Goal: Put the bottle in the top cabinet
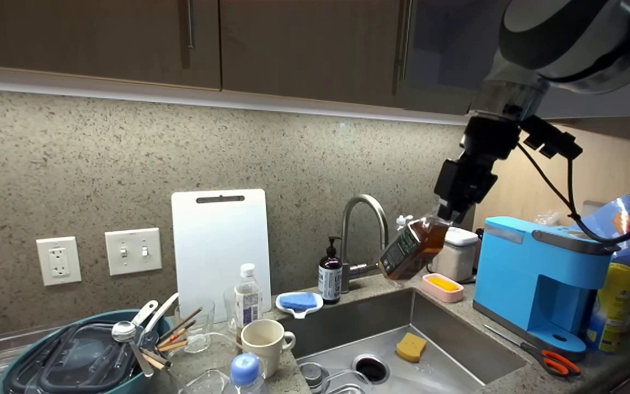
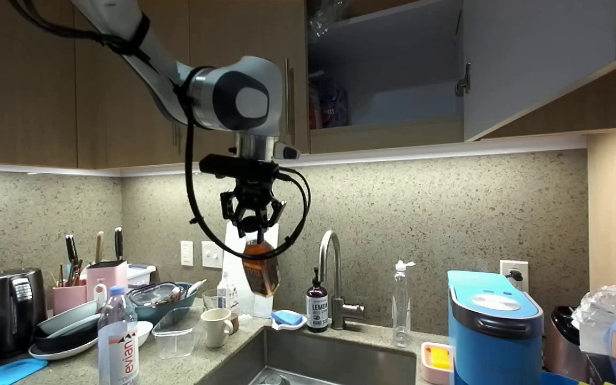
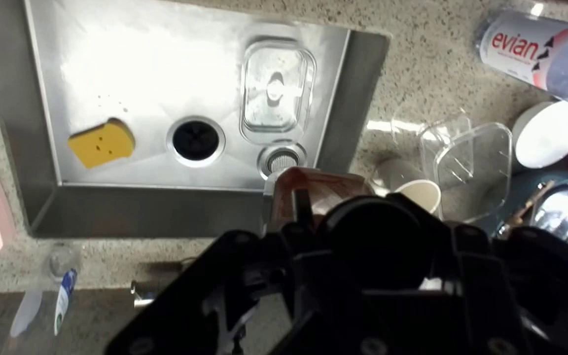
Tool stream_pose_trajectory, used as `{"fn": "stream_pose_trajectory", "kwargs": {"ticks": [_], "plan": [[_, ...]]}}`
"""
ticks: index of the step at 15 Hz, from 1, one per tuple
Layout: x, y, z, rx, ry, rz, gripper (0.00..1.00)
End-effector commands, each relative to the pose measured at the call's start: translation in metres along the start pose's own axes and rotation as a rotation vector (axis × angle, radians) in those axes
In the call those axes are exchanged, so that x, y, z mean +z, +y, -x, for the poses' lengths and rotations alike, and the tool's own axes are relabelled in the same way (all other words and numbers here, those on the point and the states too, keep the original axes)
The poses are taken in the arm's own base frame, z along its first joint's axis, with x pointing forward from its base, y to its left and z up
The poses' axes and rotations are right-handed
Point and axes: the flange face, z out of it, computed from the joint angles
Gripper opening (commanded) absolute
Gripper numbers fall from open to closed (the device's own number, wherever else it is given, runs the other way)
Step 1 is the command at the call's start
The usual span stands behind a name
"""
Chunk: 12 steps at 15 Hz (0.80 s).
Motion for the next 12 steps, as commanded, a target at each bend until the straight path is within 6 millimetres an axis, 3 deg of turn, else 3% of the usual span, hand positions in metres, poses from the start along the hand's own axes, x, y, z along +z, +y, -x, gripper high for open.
{"fn": "stream_pose_trajectory", "kwargs": {"ticks": [1,5,6,7,12], "plan": [[-0.011,-0.004,0.0,-0.003,0.032,-0.003,0.42],[-0.016,-0.006,0.003,-0.003,0.046,-0.005,0.42],[-0.024,-0.011,0.0,-0.008,0.106,0.008,0.17],[-0.031,-0.013,0.0,-0.008,0.139,0.009,0.17],[-0.111,-0.01,0.007,0.048,0.348,0.01,0.17]]}}
